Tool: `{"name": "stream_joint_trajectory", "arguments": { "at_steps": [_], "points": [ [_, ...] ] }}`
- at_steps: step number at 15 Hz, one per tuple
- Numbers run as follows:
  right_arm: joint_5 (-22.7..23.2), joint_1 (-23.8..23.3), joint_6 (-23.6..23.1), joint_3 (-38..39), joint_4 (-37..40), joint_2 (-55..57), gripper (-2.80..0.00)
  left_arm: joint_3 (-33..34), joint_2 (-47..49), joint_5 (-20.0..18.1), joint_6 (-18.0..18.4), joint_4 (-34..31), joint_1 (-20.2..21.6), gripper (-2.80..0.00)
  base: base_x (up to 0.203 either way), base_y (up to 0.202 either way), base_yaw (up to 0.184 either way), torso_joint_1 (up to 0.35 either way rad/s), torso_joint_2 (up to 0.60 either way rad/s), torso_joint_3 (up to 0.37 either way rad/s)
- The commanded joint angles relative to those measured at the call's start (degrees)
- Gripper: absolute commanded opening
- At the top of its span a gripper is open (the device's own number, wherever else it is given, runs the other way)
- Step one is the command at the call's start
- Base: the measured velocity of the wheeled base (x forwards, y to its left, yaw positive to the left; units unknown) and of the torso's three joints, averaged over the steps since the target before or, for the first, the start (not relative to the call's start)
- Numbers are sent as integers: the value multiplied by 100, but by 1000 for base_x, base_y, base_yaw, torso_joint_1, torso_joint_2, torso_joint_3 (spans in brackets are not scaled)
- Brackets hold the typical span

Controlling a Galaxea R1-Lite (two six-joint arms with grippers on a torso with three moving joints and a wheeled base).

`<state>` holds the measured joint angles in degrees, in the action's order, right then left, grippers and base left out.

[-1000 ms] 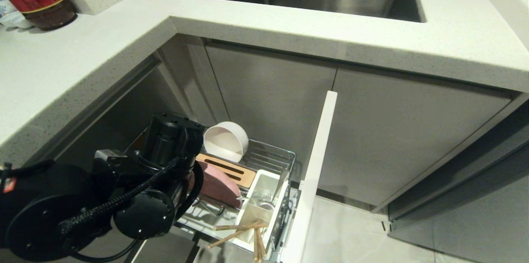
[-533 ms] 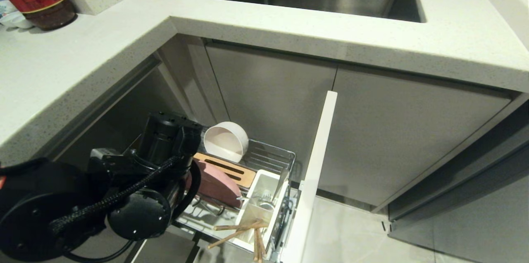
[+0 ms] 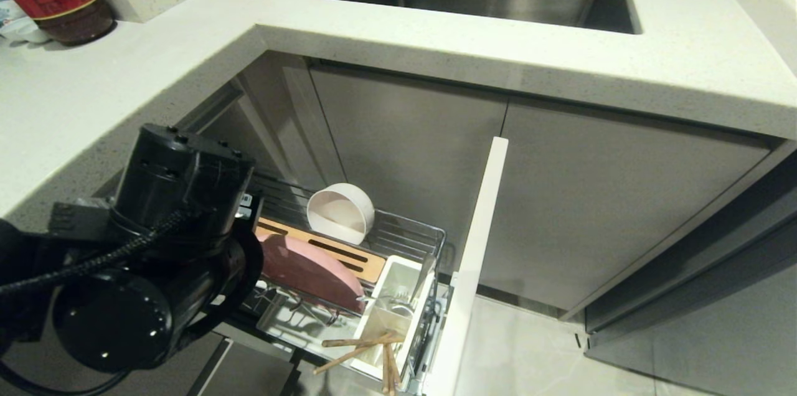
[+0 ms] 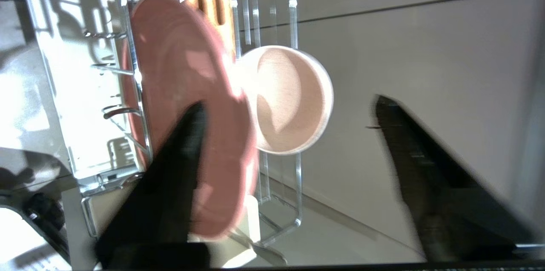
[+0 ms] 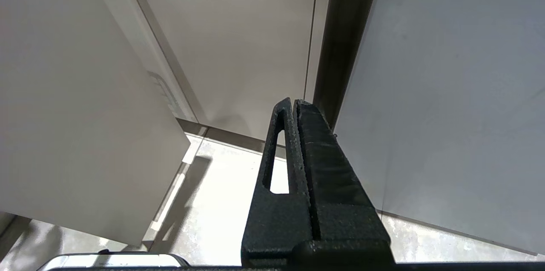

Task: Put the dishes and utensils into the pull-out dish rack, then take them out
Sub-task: Take the plate out of the cupboard

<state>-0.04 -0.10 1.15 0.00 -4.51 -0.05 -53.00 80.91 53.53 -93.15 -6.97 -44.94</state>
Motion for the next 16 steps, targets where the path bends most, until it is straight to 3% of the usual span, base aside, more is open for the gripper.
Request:
{"name": "stream_joint_trajectory", "arguments": {
  "at_steps": [1, 3, 7, 9, 10, 12, 14, 16],
  "points": [
    [-3, 1, 0, 150, -6, 5, -280, -531, -388, 35, 137, -371, -58, -280, 0, 0, 0, 0, 0, 0],
    [-2, 1, 0, 157, -6, 5, -280, -1043, -575, 39, 570, -557, -73, -280, 0, 0, 0, 0, 0, 0],
    [-5, 1, 0, 152, -6, 5, -280, -2468, -1064, 31, 1923, -529, -159, -280, 0, 0, 0, 0, 0, 0],
    [-5, 1, 0, 158, -6, 5, -280, -3199, -1173, 2, 2837, -460, -169, -280, 0, 0, 0, 0, 0, 0],
    [-4, 1, 0, 150, -6, 5, -280, -3514, -1236, -58, 3477, -423, -143, -280, 0, 0, 0, 0, 0, 0],
    [0, 1, 0, 152, -6, 5, -280, -3989, -1489, -549, 4784, -331, 217, -280, 0, 0, 0, 0, 0, 0],
    [-2, 1, 0, 155, -5, 5, -280, -4008, -1848, -1283, 5588, -297, 1047, -280, 0, 0, 0, 0, 0, 0],
    [-5, 1, 0, 150, -6, 5, -280, -3864, -2432, -2295, 6244, -306, 2023, -280, 0, 0, 0, 0, 0, 0]
  ]
}}
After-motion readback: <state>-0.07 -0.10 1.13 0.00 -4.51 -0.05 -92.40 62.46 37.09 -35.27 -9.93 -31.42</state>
